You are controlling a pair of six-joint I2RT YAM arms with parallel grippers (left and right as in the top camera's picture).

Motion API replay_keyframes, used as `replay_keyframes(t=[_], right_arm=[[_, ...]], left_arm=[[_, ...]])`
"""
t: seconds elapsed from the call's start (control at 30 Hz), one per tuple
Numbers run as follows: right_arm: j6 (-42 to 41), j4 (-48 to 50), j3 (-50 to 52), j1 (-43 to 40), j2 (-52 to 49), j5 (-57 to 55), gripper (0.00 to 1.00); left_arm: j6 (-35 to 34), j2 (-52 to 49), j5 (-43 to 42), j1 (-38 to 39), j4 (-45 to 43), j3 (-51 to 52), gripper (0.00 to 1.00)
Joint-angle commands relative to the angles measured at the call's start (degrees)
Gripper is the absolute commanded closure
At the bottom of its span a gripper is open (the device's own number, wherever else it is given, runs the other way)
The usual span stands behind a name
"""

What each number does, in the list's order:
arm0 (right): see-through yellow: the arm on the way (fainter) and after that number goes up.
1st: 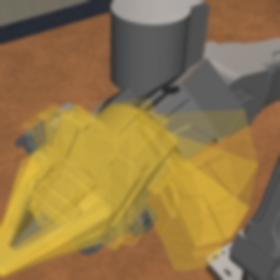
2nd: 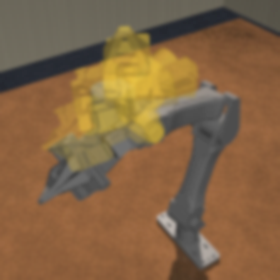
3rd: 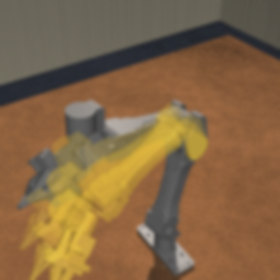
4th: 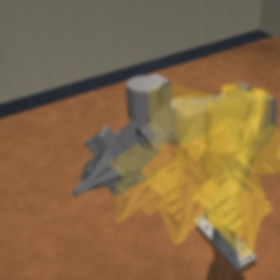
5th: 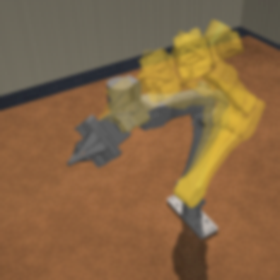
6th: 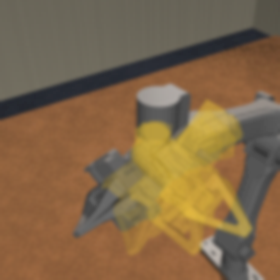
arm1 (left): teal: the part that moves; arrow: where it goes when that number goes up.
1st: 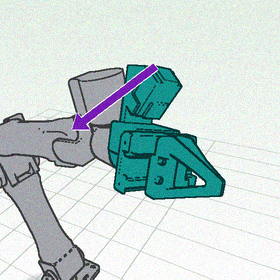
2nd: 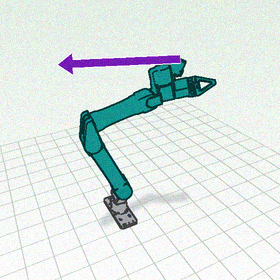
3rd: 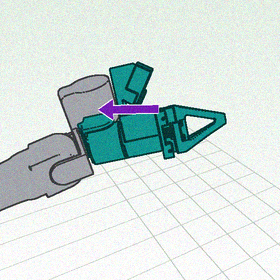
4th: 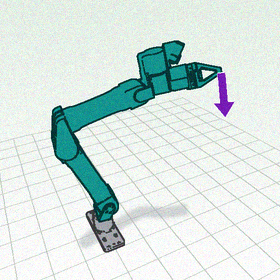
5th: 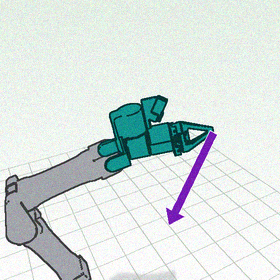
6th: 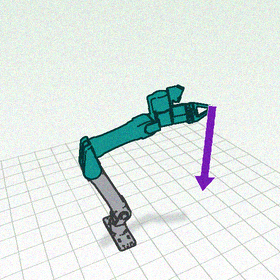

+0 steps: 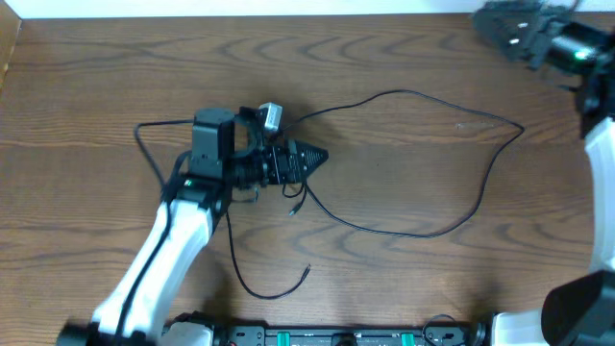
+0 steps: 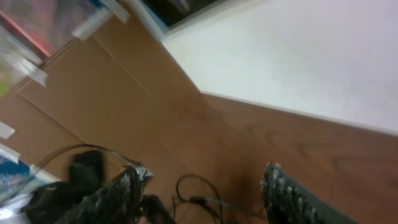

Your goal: Untangle cables

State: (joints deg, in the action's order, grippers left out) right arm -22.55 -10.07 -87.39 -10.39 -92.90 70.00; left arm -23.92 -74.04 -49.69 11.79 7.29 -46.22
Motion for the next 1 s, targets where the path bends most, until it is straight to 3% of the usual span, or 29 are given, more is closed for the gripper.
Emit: replay_keyframes(t=[0.0,0.3,0.7,0.97], right_arm=[[8.63,-4.44,-0.35,3.78,-2.08,-5.66,0.36],[13.03,-9.05,-0.35,15.17,-9.53,-6.67,0.34],[17.53,-9.49,-0.28,26.25,-17.14,-10.56,0.34],[17.97,-11.76,-0.13,33.51,-19.58,-28.63,0.33]], left_arm=[[3.78,8.33,7.48,1.25,3.45,0.02,0.02],[4.00,22.32,9.70,1.31,4.87,0.02,0.02],[3.93,24.17,34.07,1.31,17.99,0.02,0.02],[3.93,21.99,50.99,1.31,24.94,0.02,0.02]])
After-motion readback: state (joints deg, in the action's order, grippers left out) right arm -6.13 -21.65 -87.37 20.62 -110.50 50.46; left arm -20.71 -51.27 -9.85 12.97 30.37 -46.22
